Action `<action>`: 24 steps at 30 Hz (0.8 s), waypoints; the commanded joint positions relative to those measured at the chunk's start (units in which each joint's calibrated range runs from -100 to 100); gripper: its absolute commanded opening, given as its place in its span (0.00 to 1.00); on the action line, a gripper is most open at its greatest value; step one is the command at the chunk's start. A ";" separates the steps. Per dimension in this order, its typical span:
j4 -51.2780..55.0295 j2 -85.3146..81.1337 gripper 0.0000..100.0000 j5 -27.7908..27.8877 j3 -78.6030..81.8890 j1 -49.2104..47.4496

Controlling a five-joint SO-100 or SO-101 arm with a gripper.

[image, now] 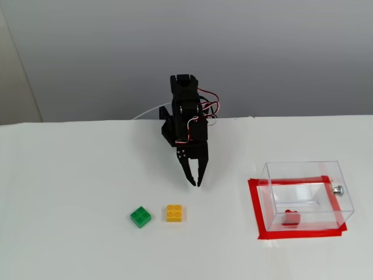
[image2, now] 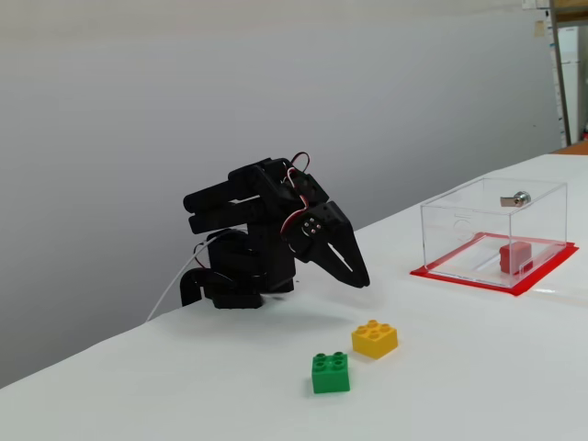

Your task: Pick the red lego brick and place it into the transparent box

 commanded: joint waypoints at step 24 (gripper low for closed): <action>9.12 -0.51 0.01 -0.04 1.79 0.06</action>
